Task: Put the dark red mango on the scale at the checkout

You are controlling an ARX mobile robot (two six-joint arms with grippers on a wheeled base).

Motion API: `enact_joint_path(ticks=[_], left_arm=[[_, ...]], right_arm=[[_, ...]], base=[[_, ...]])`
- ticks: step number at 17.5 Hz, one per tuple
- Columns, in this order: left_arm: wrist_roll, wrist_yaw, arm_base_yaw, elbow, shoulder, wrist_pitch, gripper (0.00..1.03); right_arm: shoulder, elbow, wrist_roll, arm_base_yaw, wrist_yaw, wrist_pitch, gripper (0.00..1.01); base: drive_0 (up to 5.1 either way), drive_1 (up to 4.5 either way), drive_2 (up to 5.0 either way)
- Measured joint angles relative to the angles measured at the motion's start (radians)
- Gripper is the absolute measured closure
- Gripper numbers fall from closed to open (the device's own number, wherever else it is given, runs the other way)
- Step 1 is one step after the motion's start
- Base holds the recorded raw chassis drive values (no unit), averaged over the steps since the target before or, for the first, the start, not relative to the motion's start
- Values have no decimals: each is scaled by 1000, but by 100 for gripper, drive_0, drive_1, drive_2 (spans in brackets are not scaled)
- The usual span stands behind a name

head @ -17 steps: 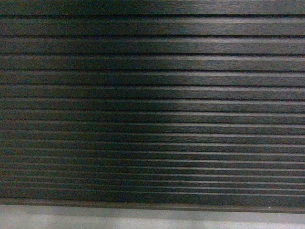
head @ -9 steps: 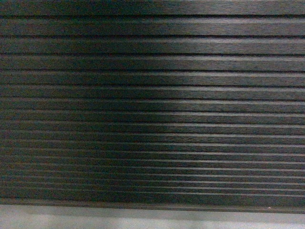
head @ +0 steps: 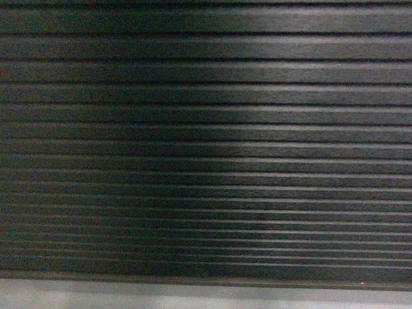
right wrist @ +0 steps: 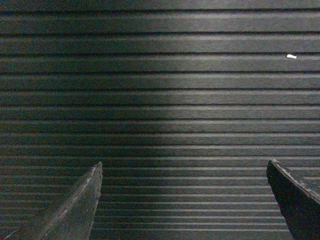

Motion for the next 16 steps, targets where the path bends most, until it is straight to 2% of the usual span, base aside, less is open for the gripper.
enact_joint_path(ticks=[16], left_arm=[[0, -2, 0, 0, 0, 3, 5]], right_arm=[[0, 0, -1, 0, 0, 2, 3]], base=[[0, 0, 0]])
